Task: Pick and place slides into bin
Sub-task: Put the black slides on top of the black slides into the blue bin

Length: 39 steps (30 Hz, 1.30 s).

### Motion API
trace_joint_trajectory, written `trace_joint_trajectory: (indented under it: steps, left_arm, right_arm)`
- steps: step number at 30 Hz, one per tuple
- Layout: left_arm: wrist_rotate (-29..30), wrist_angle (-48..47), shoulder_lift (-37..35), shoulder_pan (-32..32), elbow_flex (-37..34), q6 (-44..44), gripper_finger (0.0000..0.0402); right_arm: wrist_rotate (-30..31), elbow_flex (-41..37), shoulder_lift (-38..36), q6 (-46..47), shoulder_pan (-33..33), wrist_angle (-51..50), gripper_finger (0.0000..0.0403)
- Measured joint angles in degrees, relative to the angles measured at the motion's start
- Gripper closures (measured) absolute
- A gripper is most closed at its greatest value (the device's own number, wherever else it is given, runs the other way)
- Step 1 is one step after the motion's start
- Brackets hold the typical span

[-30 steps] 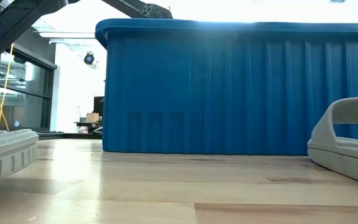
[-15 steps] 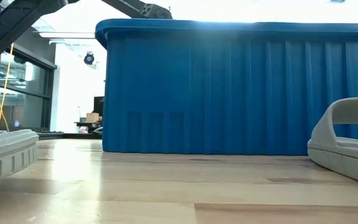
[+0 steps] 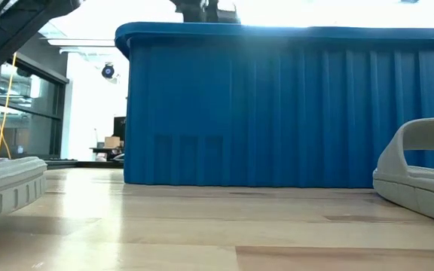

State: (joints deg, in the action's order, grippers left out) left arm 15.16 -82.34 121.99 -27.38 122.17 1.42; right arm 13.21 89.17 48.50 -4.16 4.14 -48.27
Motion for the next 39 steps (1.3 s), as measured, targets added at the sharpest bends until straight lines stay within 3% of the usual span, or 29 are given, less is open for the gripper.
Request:
trace_joint_trajectory:
  steps: [5, 9, 14, 21, 24, 30, 35, 39]
  left_arm:
    - [-13.35, -4.03, -0.11, 0.77, 12.77, 1.65, 0.0221]
    - [-22.02, 0.21, -5.14, 2.61, 9.76, 2.18, 0.0268]
    - [-21.42, -0.19, -9.7, 6.87, 9.9, 6.11, 0.0326]
    - [-21.05, 0.29, -14.19, 15.47, 9.9, 10.22, 0.0394]
    - [-17.96, 0.64, -15.25, 20.74, 9.9, 14.06, 0.0394]
    - [-6.36, 0.78, -15.93, 31.65, 9.9, 21.45, 0.0388]
    - [1.72, 0.39, -16.39, 39.06, 9.9, 28.05, 0.04]
    - [7.35, -0.48, -16.51, 43.64, 9.9, 33.11, 0.0395]
  right_arm:
    - [-3.34, 0.02, -2.19, 7.14, 0.0, -7.33, 0.0164]
    - [-7.37, 0.0, -2.41, 12.05, 0.0, -11.84, 0.0164]
    - [-14.78, 0.0, -2.48, 19.34, -0.02, -15.92, 0.0164]
    - [-20.35, -0.02, -2.35, 27.18, -0.07, -19.35, 0.0164]
    - [-21.42, -0.02, -2.14, 30.07, -0.07, -19.35, 0.0165]
    - [-22.24, -0.04, 0.94, 32.8, -1.68, -18.45, 0.0186]
    - [-23.16, -0.04, 6.25, 32.86, -10.25, -12.01, 0.0213]
    - [-20.19, -0.14, 8.51, 37.04, -18.54, -9.57, 0.0231]
